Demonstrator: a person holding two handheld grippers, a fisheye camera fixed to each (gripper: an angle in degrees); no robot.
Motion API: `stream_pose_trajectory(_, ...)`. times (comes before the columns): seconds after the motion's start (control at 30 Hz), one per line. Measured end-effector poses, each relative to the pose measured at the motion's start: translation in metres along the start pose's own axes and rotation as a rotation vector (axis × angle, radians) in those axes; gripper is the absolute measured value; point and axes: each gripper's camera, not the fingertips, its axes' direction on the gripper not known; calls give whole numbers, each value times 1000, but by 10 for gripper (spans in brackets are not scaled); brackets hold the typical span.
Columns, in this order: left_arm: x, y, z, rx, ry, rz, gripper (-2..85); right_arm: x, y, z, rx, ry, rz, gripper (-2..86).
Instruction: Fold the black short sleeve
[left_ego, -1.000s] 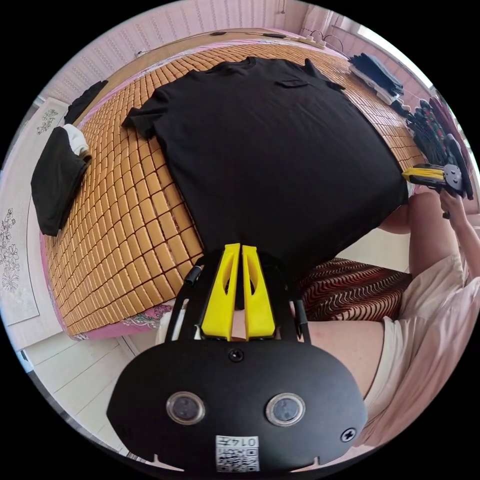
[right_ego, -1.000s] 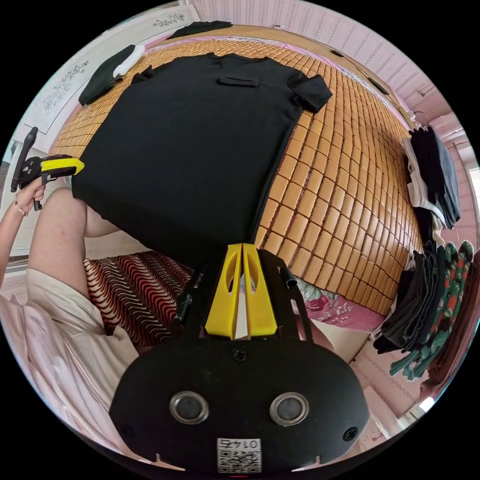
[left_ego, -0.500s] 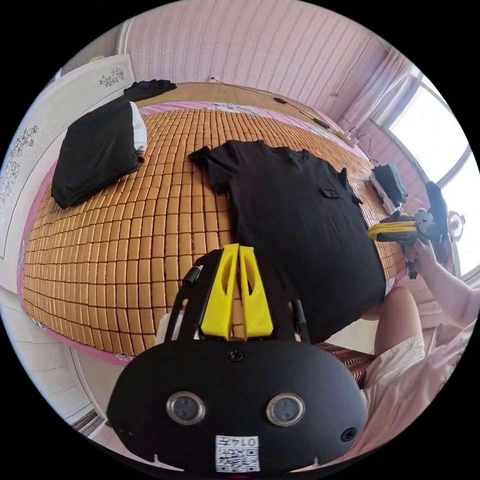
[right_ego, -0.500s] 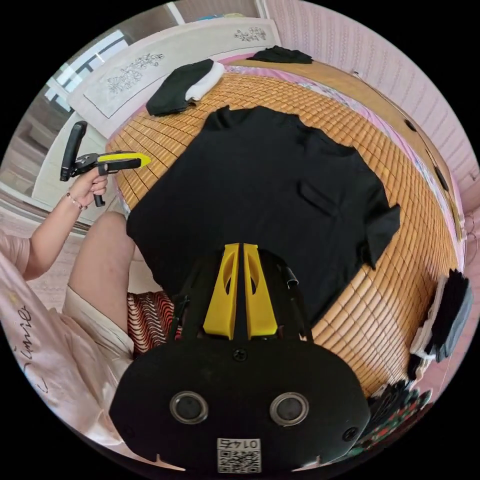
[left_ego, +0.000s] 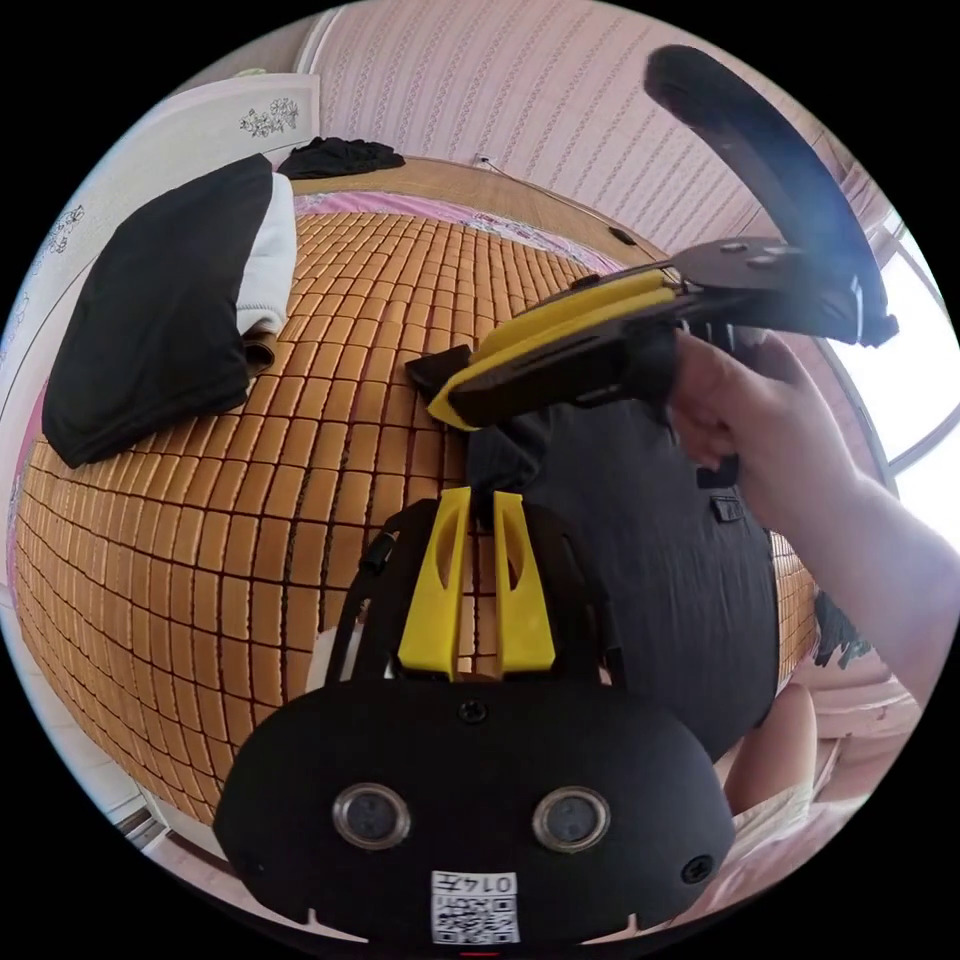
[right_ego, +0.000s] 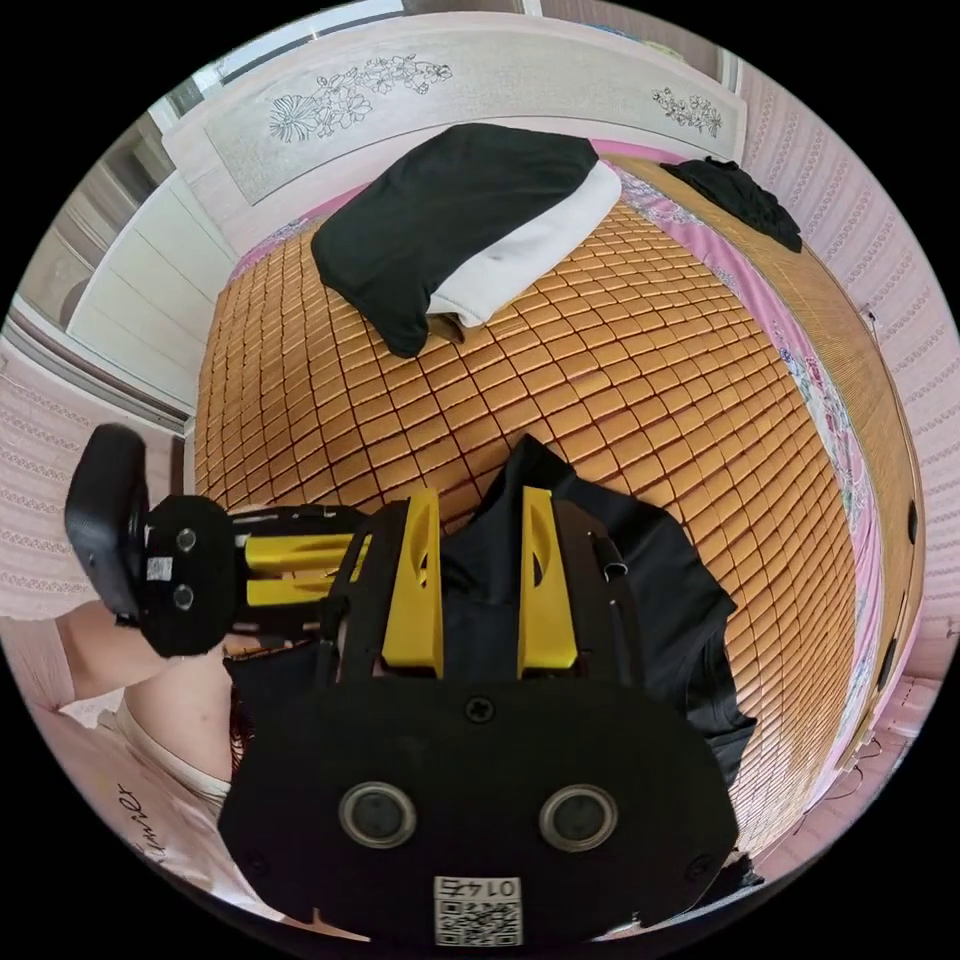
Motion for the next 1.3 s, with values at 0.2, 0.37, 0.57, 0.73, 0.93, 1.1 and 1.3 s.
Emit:
stream_pose_trajectory(0.2,1,-1,11,-18,-25,79,28,16,-21,23,-66,57,97,33)
stream_pose_trajectory(0.37,8,0,-2,61,-43,95,-6,40,14,-14,122,0,206,6)
stream_pose_trajectory(0.57,39,23,-50,326,53,356,-8,80,112,-53,192,52,302,33)
stream_pose_trajectory(0.73,49,10,-40,212,87,347,-2,101,152,-32,19,33,307,71)
stream_pose_trajectory(0.93,83,-21,-6,46,15,370,41,107,137,-32,89,42,245,69)
stream_pose_trajectory(1.1,115,-45,26,-60,-79,410,59,111,133,-37,165,18,241,66)
stream_pose_trajectory(1.3,129,-64,22,-44,-150,370,5,119,212,-45,202,-18,310,60)
